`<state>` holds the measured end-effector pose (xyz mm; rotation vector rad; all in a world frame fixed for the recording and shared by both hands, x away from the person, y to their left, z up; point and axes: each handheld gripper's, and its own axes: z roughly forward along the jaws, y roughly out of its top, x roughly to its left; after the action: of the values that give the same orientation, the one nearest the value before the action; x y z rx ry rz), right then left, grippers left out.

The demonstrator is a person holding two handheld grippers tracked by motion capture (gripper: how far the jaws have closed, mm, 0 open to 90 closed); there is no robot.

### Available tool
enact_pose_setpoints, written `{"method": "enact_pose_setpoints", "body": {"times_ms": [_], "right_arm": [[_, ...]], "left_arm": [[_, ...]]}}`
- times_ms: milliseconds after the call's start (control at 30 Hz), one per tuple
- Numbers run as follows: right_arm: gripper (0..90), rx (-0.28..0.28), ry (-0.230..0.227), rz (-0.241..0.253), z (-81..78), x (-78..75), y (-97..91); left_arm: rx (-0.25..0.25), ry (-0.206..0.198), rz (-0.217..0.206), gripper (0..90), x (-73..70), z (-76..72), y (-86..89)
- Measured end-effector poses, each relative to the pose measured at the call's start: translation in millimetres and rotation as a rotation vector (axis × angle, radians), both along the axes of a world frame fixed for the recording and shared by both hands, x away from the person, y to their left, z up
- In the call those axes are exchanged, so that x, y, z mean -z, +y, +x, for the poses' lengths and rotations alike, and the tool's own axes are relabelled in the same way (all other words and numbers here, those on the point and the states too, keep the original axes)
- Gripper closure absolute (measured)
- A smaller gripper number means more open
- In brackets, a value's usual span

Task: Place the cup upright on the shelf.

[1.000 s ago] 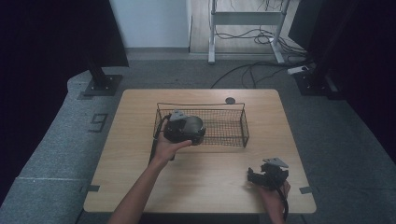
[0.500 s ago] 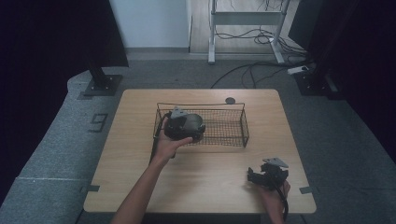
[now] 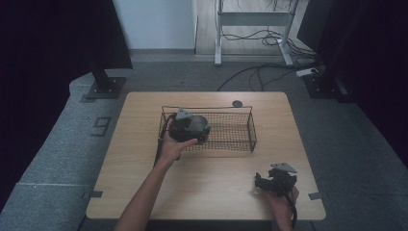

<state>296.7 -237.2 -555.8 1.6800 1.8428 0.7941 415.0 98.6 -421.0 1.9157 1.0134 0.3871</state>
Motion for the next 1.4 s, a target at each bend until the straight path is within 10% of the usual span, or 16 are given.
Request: {"method": "enact_pose_setpoints", "body": {"times_ms": [1400], "right_arm": [[5.2, 0.005, -0.01, -0.001, -2.7, 0.2, -0.5]], "left_arm": [[-0.06, 0.128, 0.114, 14.6, 41.8, 60.4, -14.9]]}}
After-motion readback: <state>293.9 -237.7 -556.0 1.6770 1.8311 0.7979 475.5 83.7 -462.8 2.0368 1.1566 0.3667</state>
